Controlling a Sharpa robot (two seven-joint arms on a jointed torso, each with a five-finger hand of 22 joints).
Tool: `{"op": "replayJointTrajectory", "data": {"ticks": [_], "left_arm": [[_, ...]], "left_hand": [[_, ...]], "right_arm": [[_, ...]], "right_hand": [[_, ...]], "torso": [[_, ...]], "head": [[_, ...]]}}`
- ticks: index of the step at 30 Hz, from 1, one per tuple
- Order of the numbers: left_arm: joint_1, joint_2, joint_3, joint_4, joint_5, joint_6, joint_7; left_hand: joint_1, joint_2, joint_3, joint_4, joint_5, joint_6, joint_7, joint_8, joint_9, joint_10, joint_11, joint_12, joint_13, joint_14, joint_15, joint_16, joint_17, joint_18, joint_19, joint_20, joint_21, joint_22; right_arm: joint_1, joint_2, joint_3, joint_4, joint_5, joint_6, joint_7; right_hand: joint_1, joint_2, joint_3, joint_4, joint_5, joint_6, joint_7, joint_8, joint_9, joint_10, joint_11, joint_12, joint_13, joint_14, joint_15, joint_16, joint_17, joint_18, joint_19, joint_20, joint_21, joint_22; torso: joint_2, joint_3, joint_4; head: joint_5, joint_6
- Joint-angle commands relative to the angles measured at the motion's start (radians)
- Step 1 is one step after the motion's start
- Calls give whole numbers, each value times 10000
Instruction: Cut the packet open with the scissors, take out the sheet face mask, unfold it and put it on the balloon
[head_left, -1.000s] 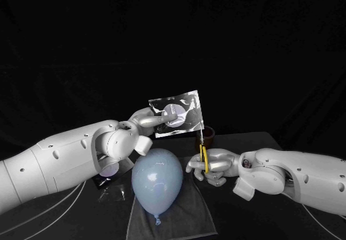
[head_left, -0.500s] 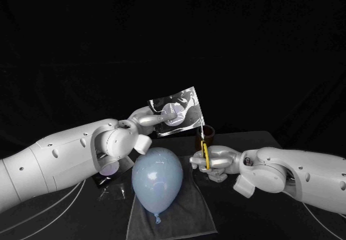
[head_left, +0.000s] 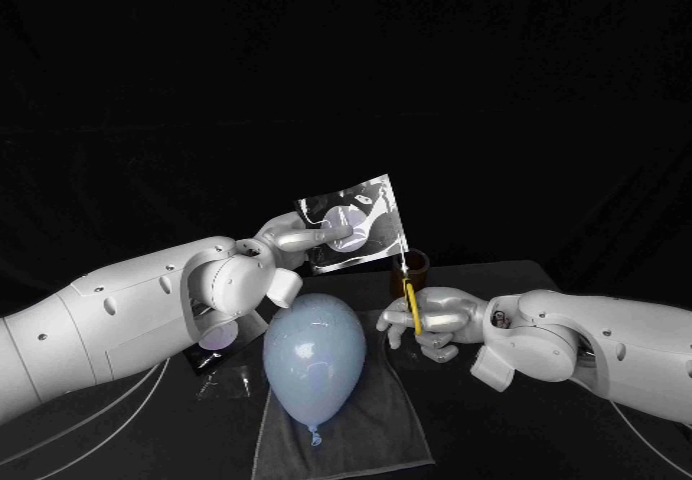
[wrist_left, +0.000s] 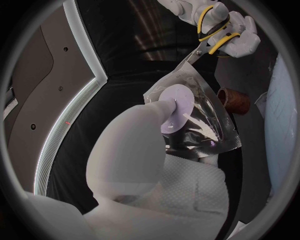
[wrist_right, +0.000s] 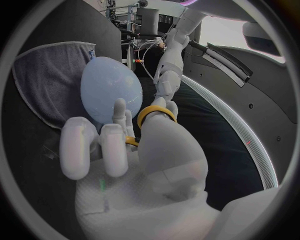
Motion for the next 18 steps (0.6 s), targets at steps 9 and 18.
{"op": "replayJointTrajectory", "data": {"ticks": [9,18], "left_arm": [[-2,-49,3,-15,-349,232,-137],[-2,-90,0,-32,-537,281,-263]], "left_hand": [[-64,131,125,-77,54,62,-19,67,274,109,-10,-21,11,95,-8,-42,37,145,67,-36,96,30],[-176,154,201,-208,53,42,-18,89,338,142,-14,-32,11,125,-17,-60,64,152,264,-139,232,78]], "right_arm": [[87,-114,18,-52,-407,-26,88],[150,-198,18,-50,-484,43,28]], "right_hand": [[-25,-164,-265,-64,-34,-132,199,-944,66,-111,199,-1296,-1644,225,199,-151,202,199,-191,250,-352,1144],[-44,-205,-256,-55,-35,-49,237,-1092,142,-283,261,-1557,-2018,169,252,-204,78,248,-304,298,-564,1015]], "torso": [[0,3,-5],[-2,-5,-3]], "head": [[-36,-4],[-49,-9]]}}
